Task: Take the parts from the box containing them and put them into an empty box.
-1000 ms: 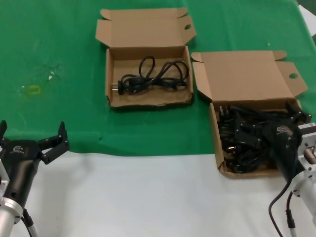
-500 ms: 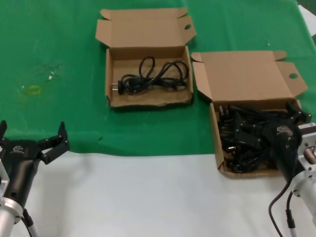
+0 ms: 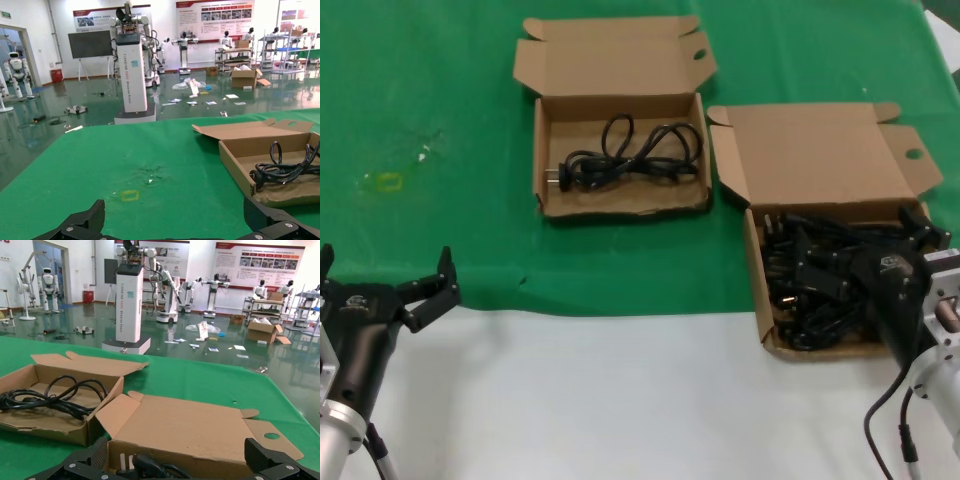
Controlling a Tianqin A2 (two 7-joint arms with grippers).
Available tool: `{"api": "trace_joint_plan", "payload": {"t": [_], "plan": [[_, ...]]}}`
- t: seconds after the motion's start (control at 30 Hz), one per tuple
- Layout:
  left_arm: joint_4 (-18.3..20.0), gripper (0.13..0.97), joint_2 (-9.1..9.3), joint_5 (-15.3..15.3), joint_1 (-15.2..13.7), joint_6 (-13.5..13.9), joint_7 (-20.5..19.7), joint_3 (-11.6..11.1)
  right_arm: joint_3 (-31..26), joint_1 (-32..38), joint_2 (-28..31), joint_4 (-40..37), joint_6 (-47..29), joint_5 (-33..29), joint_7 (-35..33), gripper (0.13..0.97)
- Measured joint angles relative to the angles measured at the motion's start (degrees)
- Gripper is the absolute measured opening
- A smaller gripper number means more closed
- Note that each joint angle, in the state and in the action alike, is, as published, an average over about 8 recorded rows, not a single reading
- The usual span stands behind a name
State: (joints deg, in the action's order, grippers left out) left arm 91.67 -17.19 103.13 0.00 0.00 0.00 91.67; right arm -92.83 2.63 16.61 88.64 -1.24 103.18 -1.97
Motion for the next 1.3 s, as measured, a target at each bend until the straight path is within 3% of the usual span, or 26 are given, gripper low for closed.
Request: {"api": "trace_joint_plan", "payload": {"t": [1.3], "plan": [[0.0,0.966,0.00,0.0,0.0,0.0,0.0,0.0,0.0,0.0,0.0,0.0,0.0,0.0,0.0,0.966]]}}
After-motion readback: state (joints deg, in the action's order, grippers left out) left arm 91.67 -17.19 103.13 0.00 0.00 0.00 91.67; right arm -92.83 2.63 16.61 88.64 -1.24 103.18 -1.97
